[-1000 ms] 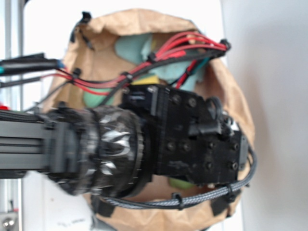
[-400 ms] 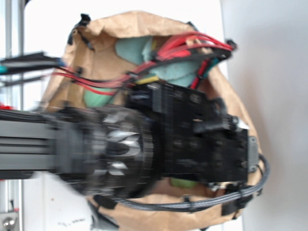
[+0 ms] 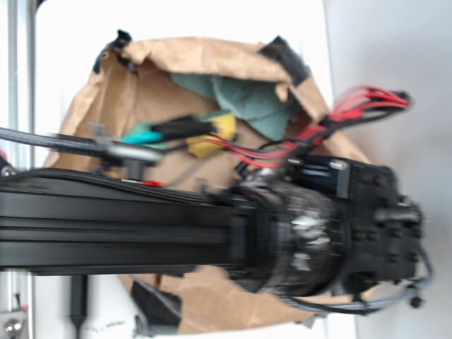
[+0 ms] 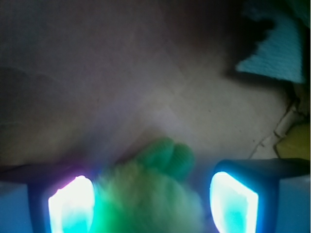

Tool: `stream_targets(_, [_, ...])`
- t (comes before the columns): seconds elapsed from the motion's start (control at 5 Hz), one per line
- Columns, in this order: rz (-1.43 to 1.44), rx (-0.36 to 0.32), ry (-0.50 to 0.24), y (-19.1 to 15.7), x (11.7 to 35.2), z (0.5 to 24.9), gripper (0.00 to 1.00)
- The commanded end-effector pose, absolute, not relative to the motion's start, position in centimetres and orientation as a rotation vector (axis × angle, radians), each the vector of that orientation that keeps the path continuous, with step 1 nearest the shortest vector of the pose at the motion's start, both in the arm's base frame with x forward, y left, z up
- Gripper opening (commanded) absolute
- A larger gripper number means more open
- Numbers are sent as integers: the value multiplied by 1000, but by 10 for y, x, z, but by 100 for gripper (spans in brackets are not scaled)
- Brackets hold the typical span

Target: Grab the green animal.

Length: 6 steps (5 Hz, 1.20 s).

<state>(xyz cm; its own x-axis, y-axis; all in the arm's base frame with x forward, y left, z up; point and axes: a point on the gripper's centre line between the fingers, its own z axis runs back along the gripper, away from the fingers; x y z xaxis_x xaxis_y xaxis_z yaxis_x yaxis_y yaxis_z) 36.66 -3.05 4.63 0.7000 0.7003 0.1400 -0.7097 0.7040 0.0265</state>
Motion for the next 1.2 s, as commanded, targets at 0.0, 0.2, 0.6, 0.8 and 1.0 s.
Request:
stream_targets(0.0, [841,-62,-192,-13,383,100,0])
stream_targets(0.2, [845,-126,-202,-2,388,121,0])
stream_targets(0.6, [825,-289,-212,9,347,173,0])
stream_targets(0.8, [810,-313,-222,12,332,179,0])
stream_targets(1.0, [808,-315,-220,12,327,181,0])
